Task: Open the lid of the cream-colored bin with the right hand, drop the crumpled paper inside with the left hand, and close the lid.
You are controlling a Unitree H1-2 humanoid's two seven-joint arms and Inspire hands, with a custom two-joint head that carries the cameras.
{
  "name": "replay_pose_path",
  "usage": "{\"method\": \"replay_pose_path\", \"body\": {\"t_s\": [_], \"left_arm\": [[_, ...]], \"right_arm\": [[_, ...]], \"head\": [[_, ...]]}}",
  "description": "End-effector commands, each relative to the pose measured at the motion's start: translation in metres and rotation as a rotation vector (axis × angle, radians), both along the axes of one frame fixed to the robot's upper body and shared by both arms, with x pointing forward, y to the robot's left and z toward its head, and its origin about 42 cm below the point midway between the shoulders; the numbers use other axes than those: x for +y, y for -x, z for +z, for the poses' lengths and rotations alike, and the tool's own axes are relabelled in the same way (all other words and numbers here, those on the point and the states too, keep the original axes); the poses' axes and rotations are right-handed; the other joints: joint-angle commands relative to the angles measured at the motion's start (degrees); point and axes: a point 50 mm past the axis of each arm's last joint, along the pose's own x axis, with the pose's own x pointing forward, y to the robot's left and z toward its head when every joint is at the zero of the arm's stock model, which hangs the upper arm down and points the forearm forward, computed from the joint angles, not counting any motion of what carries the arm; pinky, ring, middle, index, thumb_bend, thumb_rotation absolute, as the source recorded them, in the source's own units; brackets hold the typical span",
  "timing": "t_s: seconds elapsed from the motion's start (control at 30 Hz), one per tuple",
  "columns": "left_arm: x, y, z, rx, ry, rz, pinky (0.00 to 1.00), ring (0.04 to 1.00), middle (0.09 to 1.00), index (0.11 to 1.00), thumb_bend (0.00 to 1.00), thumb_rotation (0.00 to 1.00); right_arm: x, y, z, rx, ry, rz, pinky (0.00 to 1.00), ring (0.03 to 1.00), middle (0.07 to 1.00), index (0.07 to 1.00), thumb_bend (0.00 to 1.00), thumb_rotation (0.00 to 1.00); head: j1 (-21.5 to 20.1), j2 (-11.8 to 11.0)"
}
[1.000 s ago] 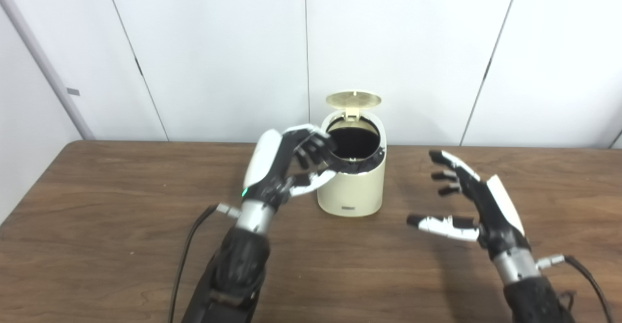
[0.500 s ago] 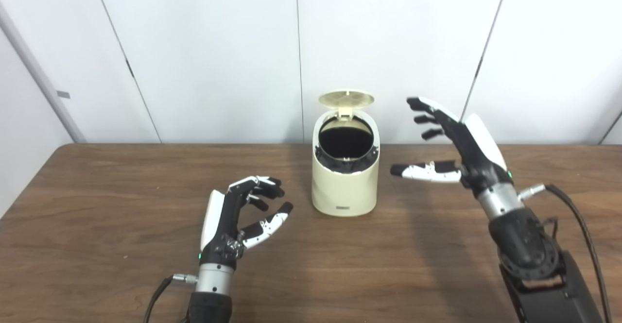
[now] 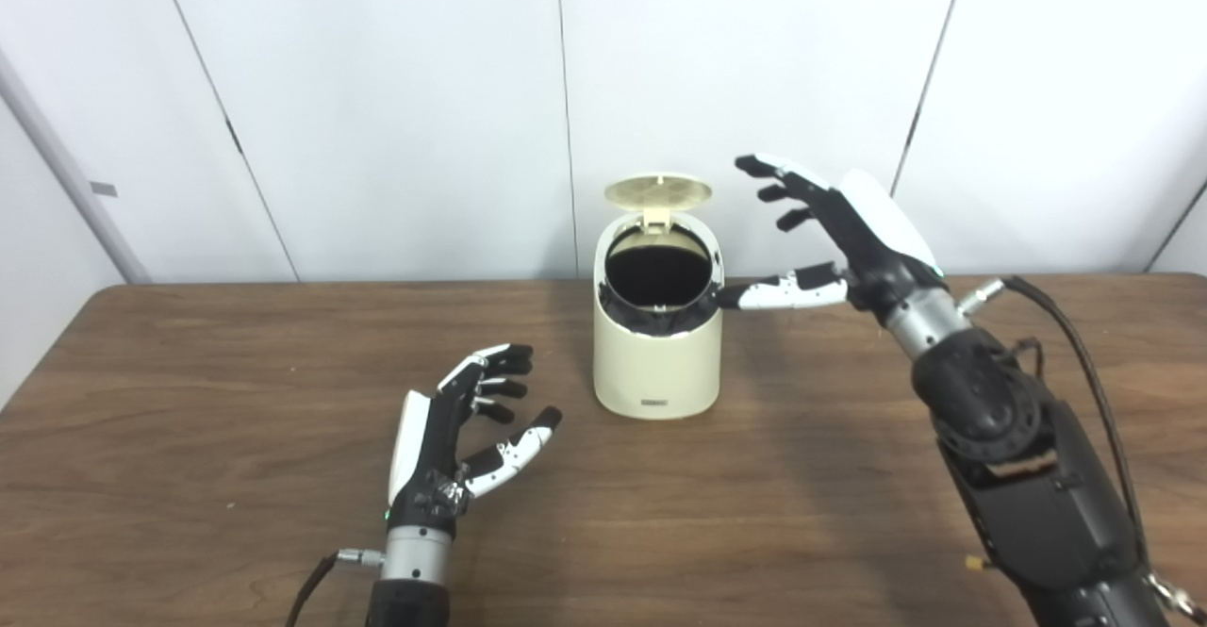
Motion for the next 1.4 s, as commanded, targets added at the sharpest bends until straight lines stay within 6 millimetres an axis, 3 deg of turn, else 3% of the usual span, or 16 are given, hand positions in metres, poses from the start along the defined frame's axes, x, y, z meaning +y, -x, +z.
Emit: {"method": "replay_pose_path", "body": {"t_s": [0.0, 0.6, 0.87, 0.97, 1.37], "left_arm": [[-0.004, -0.008, 0.015, -0.074, 0.005, -0.002, 0.54, 0.651, 0.717, 0.737, 0.6, 0.16], [-0.009, -0.011, 0.015, -0.058, 0.004, -0.007, 0.55, 0.662, 0.717, 0.73, 0.61, 0.11], [-0.012, -0.012, 0.017, -0.051, 0.004, -0.01, 0.56, 0.665, 0.718, 0.731, 0.62, 0.12], [-0.012, -0.012, 0.018, -0.053, 0.001, -0.013, 0.56, 0.667, 0.717, 0.731, 0.62, 0.11], [-0.013, -0.011, 0.022, -0.054, -0.003, -0.014, 0.55, 0.66, 0.718, 0.724, 0.62, 0.13]], "right_arm": [[0.004, -0.006, 0.031, -0.084, 0.016, 0.019, 0.67, 0.827, 0.891, 0.887, 0.72, 0.35], [0.03, -0.016, 0.056, -0.129, 0.133, 0.076, 0.7, 0.825, 0.88, 0.884, 0.7, 0.39], [0.037, -0.005, 0.066, -0.145, 0.17, 0.11, 0.72, 0.841, 0.875, 0.881, 0.72, 0.48], [0.037, 0.001, 0.067, -0.15, 0.192, 0.137, 0.74, 0.858, 0.888, 0.881, 0.7, 0.46], [0.032, 0.014, 0.064, -0.146, 0.272, 0.15, 0.65, 0.771, 0.76, 0.745, 0.73, 0.42]], "head": [[0.0, 0.1], [0.6, 0.3], [0.7, 0.4], [0.7, 0.8], [1.0, 1.9]]}}
